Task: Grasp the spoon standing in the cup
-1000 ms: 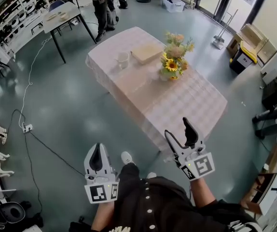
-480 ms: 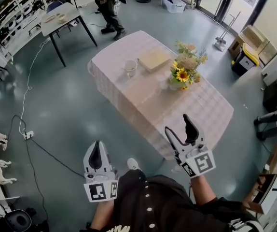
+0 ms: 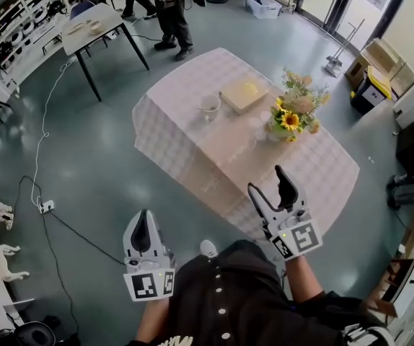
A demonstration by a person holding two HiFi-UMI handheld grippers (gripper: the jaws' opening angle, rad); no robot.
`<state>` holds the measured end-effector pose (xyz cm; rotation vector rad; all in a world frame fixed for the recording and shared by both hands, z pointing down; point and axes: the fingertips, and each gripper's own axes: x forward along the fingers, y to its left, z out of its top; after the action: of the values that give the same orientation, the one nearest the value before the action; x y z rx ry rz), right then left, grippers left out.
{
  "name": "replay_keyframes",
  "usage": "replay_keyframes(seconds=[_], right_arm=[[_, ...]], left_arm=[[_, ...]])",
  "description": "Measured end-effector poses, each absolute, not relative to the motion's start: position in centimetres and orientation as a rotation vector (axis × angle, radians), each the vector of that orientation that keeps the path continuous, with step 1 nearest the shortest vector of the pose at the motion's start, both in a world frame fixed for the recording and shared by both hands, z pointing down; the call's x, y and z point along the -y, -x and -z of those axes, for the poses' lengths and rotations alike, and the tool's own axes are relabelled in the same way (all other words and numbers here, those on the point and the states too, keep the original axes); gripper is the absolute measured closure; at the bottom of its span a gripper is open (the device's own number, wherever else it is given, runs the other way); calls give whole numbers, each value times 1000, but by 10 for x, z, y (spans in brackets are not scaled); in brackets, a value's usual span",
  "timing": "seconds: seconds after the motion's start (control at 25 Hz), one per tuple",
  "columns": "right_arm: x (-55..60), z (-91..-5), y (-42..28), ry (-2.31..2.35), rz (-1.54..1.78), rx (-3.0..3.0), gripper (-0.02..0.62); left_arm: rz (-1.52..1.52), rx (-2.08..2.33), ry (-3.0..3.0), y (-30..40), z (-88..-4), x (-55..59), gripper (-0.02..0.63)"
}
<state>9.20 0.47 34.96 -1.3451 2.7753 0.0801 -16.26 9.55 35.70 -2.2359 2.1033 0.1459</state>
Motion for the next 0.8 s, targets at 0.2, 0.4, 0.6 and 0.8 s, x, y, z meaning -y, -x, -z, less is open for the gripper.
replay_keyframes(seconds=[0.2, 0.4, 0.6, 0.8], right_arm=[[16, -355, -71, 1341, -65, -2789, 299], [41, -360, -62, 1341, -57, -2804, 299], [73, -363, -42, 1318, -59, -2816, 300], [118, -364, -22, 1292, -62, -2824, 299]], left_arm=[[-145, -2141, 2240, 185, -367, -80, 589], [-138, -2143, 2247, 190, -371, -57, 589], [-134, -2171, 2227, 210, -375, -31, 589], [-130, -2188, 2217, 225, -377, 9, 589]])
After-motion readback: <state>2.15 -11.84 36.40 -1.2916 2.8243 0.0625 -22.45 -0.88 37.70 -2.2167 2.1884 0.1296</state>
